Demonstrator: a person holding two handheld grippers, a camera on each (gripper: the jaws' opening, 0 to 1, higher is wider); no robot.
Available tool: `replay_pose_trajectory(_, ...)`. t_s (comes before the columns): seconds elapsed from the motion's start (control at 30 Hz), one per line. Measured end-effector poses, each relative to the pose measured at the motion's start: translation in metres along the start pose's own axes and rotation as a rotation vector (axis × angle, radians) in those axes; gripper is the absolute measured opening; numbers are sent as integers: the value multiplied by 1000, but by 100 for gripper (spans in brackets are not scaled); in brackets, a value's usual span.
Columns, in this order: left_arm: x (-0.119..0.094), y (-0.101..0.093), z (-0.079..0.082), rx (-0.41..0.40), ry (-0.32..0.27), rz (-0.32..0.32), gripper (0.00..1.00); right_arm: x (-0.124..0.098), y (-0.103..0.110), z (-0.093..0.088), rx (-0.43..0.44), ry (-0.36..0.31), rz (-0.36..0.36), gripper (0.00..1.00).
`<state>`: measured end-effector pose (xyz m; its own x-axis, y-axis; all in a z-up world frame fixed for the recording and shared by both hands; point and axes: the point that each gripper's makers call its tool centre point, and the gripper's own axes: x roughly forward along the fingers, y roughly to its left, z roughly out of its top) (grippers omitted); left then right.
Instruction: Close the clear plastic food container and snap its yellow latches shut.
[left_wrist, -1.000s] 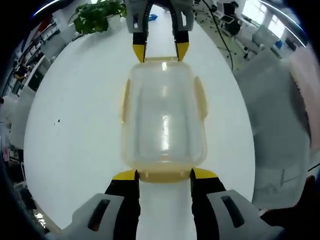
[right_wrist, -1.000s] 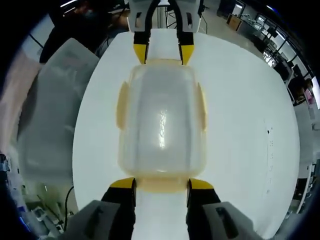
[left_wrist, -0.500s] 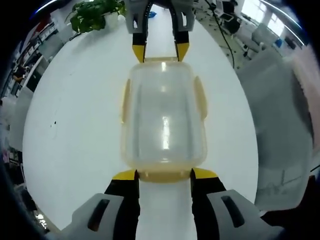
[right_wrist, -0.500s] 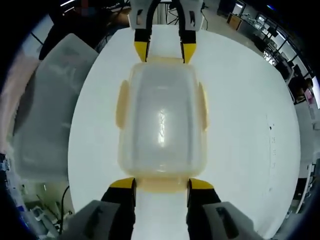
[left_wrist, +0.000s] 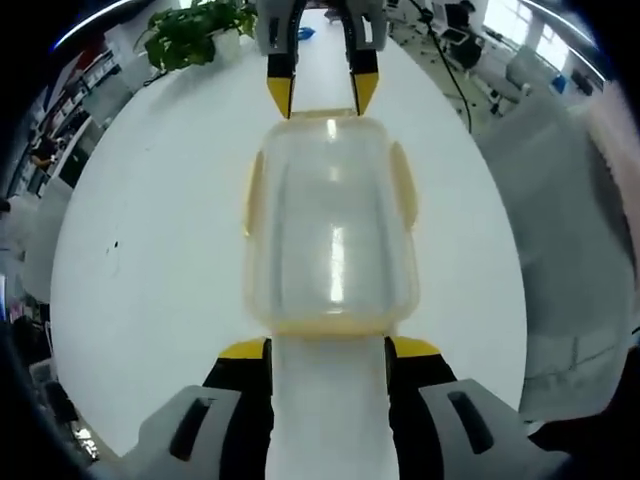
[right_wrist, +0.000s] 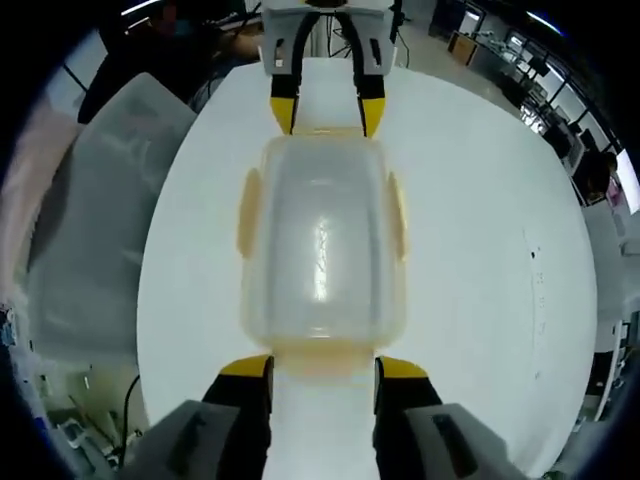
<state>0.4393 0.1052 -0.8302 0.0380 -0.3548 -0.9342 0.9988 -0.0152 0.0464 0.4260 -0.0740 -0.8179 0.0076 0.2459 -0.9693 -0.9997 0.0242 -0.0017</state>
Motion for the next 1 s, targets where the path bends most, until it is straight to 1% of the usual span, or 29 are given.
replay_pose_trajectory(0.07,-4,0,-1,3,-7,3,47,-2,2,-2,16,-3,3,38)
replay_pose_trajectory(0.13,-8,3,-3,-27,-9,14,48,-5,3,-4,34,-2,-3,38)
replay_pose_trajectory(0.2,-15,5,-2,-81,-34,26,48,-8,1,-4,105,-15,-20,38)
replay_pose_trajectory(0.27,-22,6,5,-174,-108,18,47,-11,-3,-6,179,-8,-46,34)
replay_pose_trajectory(0.3,-26,5,12,-259,-176,5,47,-14,-6,-4,227,-26,-64,32)
replay_pose_trajectory(0.33,-29,5,15,-304,-209,-1,47,-15,-5,0,256,-51,-58,32)
replay_pose_trajectory(0.37,-31,8,15,-342,-240,4,47,-17,-4,6,304,-93,-43,31)
replay_pose_trajectory(0.43,-33,9,12,-372,-247,19,46,-20,-4,14,349,-150,-33,32)
replay_pose_trajectory(0.47,-33,9,10,-378,-243,25,46,-21,-6,18,374,-177,-39,32)
replay_pose_trajectory(0.5,-32,8,8,-387,-239,26,46,-21,-7,19,385,-188,-41,31)
replay_pose_trajectory(0.57,-30,7,9,-428,-255,30,47,-21,-8,21,404,-198,-50,31)
replay_pose_trajectory(0.6,-30,7,12,-500,-284,36,47,-19,-8,21,436,-201,-52,31)
replay_pose_trajectory(0.63,-29,8,15,-554,-309,44,46,-19,-8,21,466,-200,-53,31)
replay_pose_trajectory(0.67,-29,8,19,-622,-342,40,44,-18,-8,21,491,-208,-54,31)
replay_pose_trajectory(0.77,-28,6,28,-701,-403,24,41,-14,-10,17,563,-207,-80,30)
replay_pose_trajectory(0.83,-26,6,28,-715,-408,34,40,-12,-7,15,588,-214,-69,29)
replay_pose_trajectory(0.9,-23,5,28,-738,-404,48,40,-8,-3,17,684,-250,-50,29)
replay_pose_trajectory(1.0,-17,7,23,-774,-392,64,41,-3,-1,14,749,-265,-29,28)
